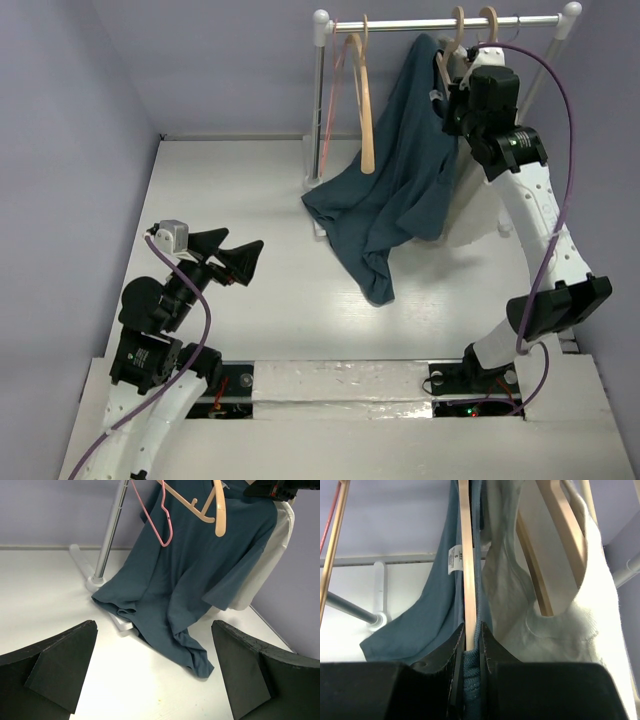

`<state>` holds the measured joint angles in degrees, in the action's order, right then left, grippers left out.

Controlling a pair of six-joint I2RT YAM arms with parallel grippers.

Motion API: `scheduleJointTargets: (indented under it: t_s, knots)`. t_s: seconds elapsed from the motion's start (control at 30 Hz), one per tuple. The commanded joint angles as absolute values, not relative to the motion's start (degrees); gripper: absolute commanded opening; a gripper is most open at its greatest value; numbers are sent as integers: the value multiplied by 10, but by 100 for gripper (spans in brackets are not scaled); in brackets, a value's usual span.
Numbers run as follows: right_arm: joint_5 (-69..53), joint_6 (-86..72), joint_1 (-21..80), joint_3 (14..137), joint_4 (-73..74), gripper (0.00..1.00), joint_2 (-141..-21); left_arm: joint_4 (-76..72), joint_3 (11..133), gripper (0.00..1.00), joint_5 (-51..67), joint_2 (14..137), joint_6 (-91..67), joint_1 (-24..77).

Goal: Place the t-shirt on the hanger
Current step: Place the hanger at the clothesline.

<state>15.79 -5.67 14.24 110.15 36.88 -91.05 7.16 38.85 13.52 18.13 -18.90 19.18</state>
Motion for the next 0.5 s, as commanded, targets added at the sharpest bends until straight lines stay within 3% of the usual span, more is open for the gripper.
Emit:
scheduleJointTargets:
  t_s: [0.0, 0.03, 0.13, 0.17, 0.27, 0.47]
  knots:
    - [152, -44, 139, 1092, 304, 0, -884, 53, 384, 99, 135, 185, -185, 195]
    - [154, -48, 139, 1090, 304, 0, -878, 52, 384, 99, 135, 185, -185, 195]
    - [161, -60, 139, 1058, 289, 43, -852, 48, 383, 99, 133, 184, -186, 195]
    - [163, -63, 139, 1046, 274, 69, -826, 46, 383, 99, 129, 181, -187, 195]
    - [171, -78, 139, 996, 253, 100, -774, 40, 385, 99, 124, 186, -192, 195]
    - [147, -146, 139, 777, 173, 100, -555, 44, 425, 99, 105, 222, -195, 195]
